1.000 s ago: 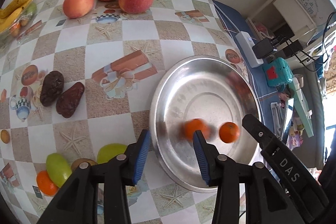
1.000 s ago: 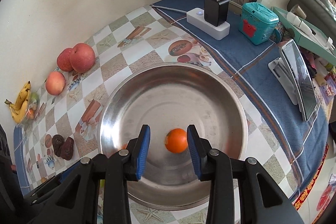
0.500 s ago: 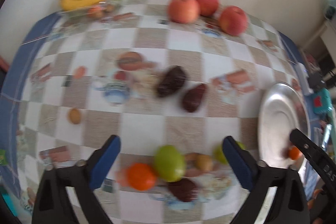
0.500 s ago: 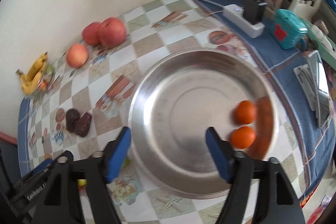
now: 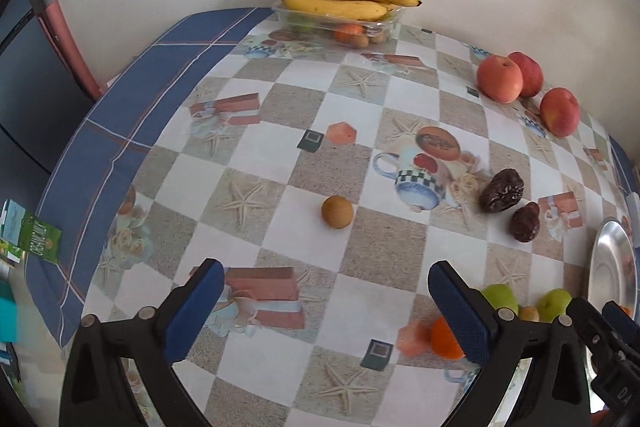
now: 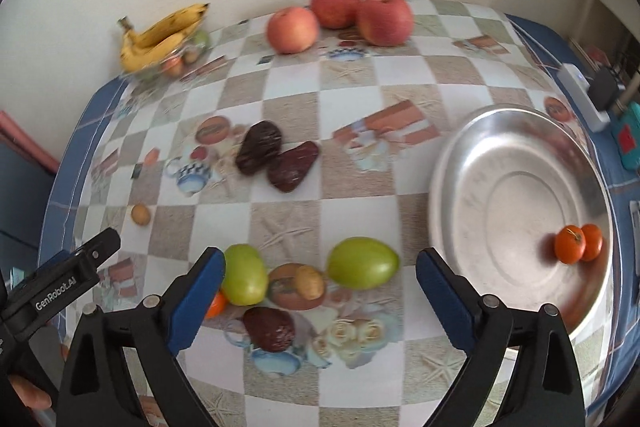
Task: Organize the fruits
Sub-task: 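Grasp another orange with the left tool while the right tool moves to a dark date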
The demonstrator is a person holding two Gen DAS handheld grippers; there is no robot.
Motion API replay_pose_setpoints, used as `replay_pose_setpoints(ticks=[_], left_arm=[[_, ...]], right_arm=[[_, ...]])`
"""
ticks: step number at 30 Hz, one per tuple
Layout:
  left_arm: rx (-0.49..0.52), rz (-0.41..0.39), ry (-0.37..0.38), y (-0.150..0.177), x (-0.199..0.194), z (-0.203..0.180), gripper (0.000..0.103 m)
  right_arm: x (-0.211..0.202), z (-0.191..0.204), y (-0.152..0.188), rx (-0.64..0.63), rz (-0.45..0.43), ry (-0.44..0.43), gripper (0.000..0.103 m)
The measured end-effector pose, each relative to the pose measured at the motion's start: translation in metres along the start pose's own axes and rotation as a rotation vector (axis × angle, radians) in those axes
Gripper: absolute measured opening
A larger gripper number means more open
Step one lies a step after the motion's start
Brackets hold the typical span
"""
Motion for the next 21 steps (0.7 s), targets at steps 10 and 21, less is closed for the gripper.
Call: replay_pose_setpoints(ticks=[10,21], left_arm=[[0.021,0.074,0.133,0.014,0.006,-0.032,0.103],[-0.004,0.247,0.265,0.046,0.028,-0.058,0.102]], right_arm=[[0.020,0.022,0.025,-0.071,0.131,-0.018,0.096],[0.040,0.028,0.050,-0.107,0.232,-0.010,0.096]])
Point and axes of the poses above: each gripper's, at about its wrist camera, not at the fingertips, and x roughly the way its jaws point, z to its left, y to its underside, the point moved 8 cm from there along x, roughly the way its jaws point, and after that the axes turned 7 degrees about -z, right-handed, at the moved point
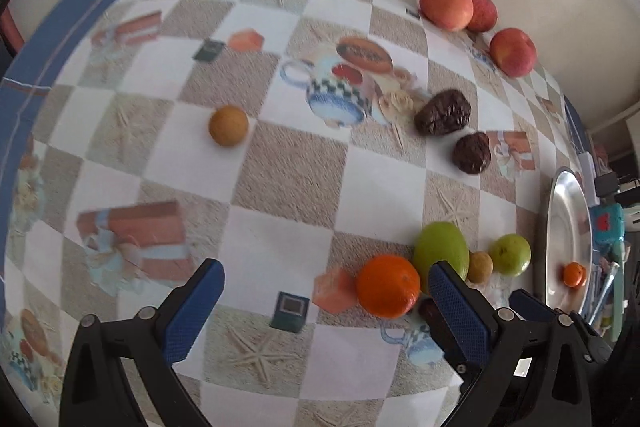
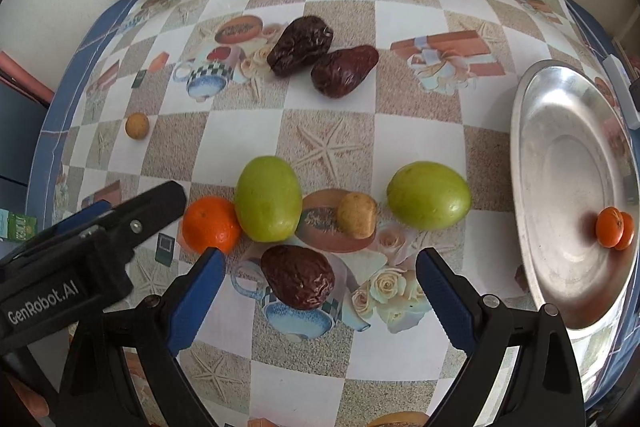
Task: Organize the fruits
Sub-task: 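Grasp another orange with the left tool while the right tool moves to a dark date, then close the right tool on the dark date and lift it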
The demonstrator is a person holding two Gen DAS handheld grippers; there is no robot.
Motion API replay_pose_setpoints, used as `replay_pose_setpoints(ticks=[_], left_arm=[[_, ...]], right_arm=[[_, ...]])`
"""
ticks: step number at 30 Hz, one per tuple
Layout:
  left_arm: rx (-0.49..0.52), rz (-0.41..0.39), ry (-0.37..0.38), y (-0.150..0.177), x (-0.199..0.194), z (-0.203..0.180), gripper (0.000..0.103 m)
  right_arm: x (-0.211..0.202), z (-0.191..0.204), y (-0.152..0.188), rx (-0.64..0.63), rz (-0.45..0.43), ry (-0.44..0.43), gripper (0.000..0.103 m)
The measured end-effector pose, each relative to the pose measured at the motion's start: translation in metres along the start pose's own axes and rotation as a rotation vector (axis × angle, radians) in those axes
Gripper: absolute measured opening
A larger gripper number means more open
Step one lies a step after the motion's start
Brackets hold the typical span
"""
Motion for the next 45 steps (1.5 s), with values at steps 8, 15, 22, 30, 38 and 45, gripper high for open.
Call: replay_pose_setpoints(ticks=[8,15,22,30,38,45], left_arm=[[-0.012,0.076,0.044,0.014,0.014,-0.012,0.086],[-0.017,0.098,0.100,0.017,0.015,-0.024,0.065],[-0.042,0.115,0.178,0.019,0.013,-0.034,0.039],[-0.065,0.082,0.139,0.014,0.009,-0.023,0.039],[-0.119,0.022,0.089,0.003,0.000,0.000,0.039],[-0.100,-0.025,0.084,-0.004,-0.011,-0.005,0.039]], right_arm=[[0.014,0.007,0.007,-0.022,0.029,0.002,0.096],[0.021,0.014,0.012,-0.011,0.041,-0.013,0.069],[0.022,0.015,0.012,0.009,0.048,-0.043,0.045],[0.017,0.019,0.007,-0.007,0.029,-0.055,0.045],[-0.007,0.013,-0.004,0.006,-0.038,-0.055,0.044],[-0.038,0.002,-0.020,0.037,-0.146,-0.065,0.040]])
Point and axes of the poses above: each gripper's, at about its wrist camera, not at the fingertips, and x roughly the way its jaws point, z to its left, y to its underside, the point moved 8 cm from there along x, roughly the way its jaws point, and after that the axes turned 7 degrees about -z, right-handed, at the moved point
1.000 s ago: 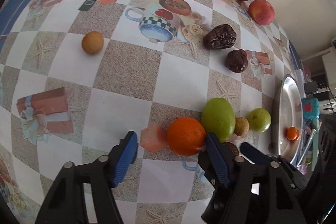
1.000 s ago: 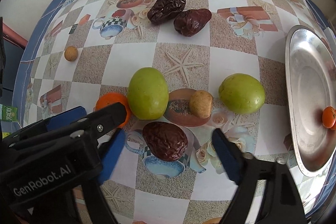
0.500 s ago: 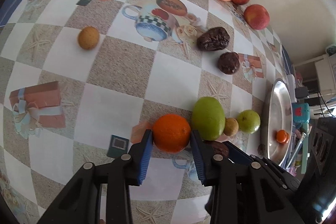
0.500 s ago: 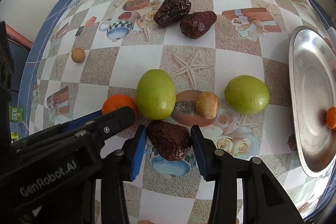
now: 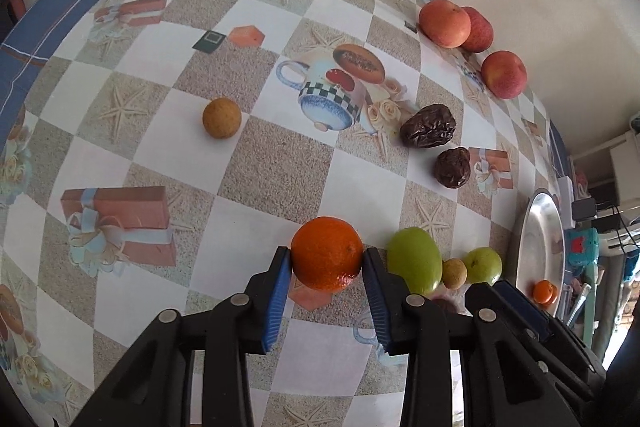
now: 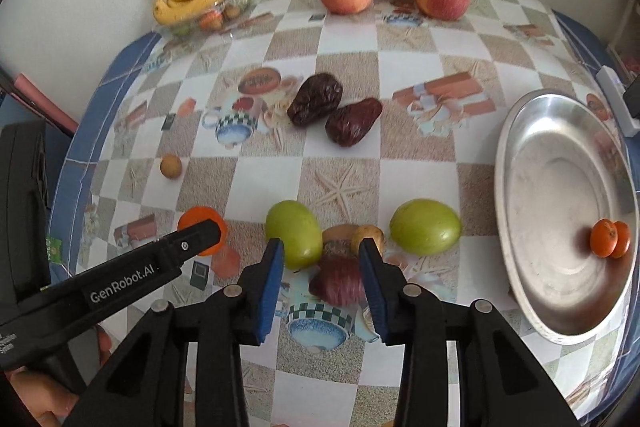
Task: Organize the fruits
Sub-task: 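Close the right tool on the dark date and lift it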
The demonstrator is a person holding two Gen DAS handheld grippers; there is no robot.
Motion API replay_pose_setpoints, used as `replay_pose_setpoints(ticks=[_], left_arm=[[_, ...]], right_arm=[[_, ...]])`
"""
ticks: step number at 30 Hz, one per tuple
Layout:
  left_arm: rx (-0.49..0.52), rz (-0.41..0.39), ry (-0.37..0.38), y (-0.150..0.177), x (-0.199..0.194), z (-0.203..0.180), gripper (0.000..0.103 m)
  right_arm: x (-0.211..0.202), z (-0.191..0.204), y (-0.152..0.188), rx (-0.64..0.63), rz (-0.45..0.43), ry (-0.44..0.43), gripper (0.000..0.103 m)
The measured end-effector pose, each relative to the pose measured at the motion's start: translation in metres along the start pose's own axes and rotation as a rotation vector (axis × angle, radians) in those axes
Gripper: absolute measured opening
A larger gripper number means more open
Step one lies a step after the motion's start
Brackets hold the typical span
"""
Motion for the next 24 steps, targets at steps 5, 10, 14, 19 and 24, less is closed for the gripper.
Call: replay_pose_setpoints(ticks=[5,10,14,19,24], left_arm=[[0.010,0.002,0.003,0.001,-0.001,-0.004,0.039],[-0.001,0.013,-0.010,0.004,0.001,0.001,0.039],[-0.008,0.023,-0.009,0.009,0.001,0.002,0.039],[-0.031,0.033,-0.006,0.014,0.001,0.005,0.039],[-0.051,0.039,-0.010,0.018,0.001,0.011,0.039]], right_arm=[[0.000,-0.003,0.001,0.010,0.015,0.006,0.040],[0.006,-0.004,0.015,-0.001,0.057,0.013,0.040],[0.012,-0.003,0.027,-0.004,0.092,0.017,0.040],[0.019,0.007,0.047,-0.009,0.136,-0.021,0.040],[0.020,0.021,0.061,-0.047,0.153,-0.048,0.040]])
Point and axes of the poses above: each gripper's, at about its wrist camera, not at the fingertips, and x roughly the way its jaws point, z to its left, y to its underside, the point moved 8 cm from there along x, roughly the way its jaws point, and after that the axes turned 7 degrees about -z, right-handed, at the moved point
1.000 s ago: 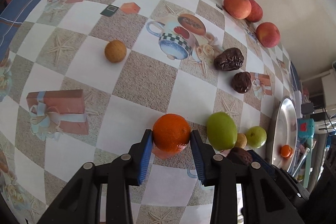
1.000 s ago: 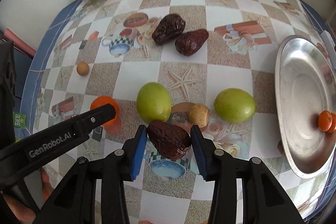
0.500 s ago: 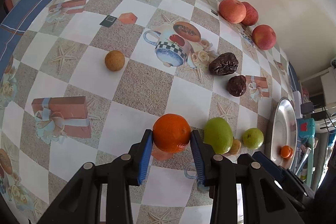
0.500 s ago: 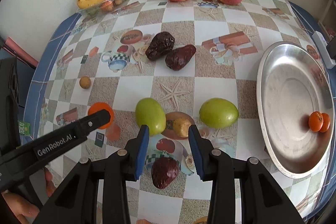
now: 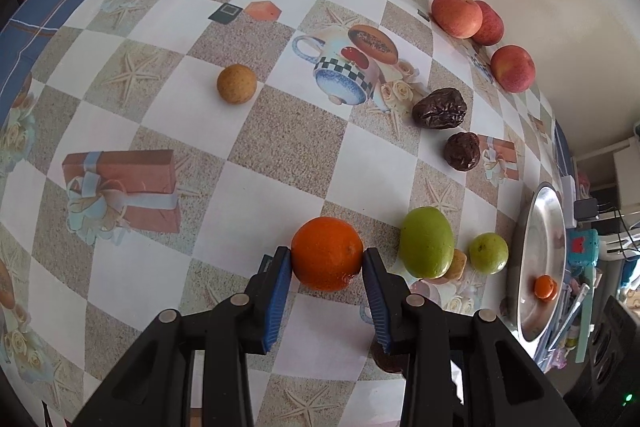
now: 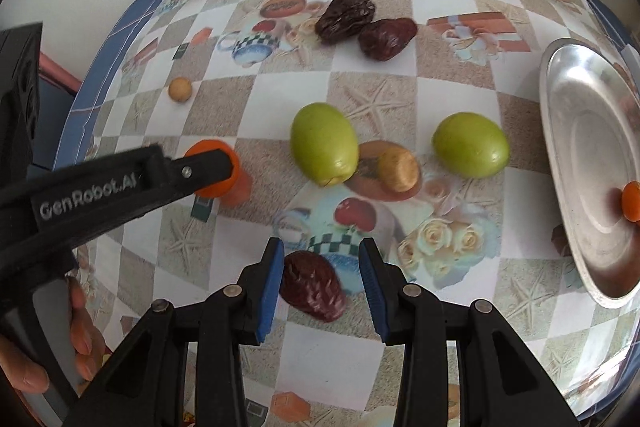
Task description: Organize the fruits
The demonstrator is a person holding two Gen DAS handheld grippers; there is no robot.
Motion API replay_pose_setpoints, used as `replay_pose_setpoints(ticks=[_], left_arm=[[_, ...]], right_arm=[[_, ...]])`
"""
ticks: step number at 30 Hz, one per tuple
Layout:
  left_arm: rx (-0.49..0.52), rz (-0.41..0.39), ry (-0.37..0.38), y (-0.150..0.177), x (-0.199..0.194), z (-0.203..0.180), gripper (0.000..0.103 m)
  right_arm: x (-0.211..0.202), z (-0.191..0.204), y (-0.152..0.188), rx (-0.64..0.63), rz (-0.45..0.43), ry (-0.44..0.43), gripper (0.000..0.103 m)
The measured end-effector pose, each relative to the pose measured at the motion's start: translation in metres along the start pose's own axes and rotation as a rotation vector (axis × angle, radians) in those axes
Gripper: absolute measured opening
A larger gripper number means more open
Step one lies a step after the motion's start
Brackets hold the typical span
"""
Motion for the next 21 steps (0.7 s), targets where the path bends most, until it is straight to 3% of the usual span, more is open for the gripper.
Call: replay_pose_setpoints(ticks=[11,21], left_arm=[[-0.017,0.014,-0.006,0.003,0.005,0.005,0.039],[-0.023,0.016,0.000,0.002,0.005,0.004,0.039]], right_arm=[[0.013,-0.004,0.012,0.020,0.067,0.007,0.041],[0.009,0.006,0.009,-0.033,0.037,-0.007,0.039]])
Point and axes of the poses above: each gripper's, at about its wrist camera, not at the fingertips, and x roughly the way its jaws point, z to its left, y to its underside, the point moved 8 cm from there along x, roughly the way its jaws point, and after that the axes turned 7 degrees about -z, right-handed, at the moved point
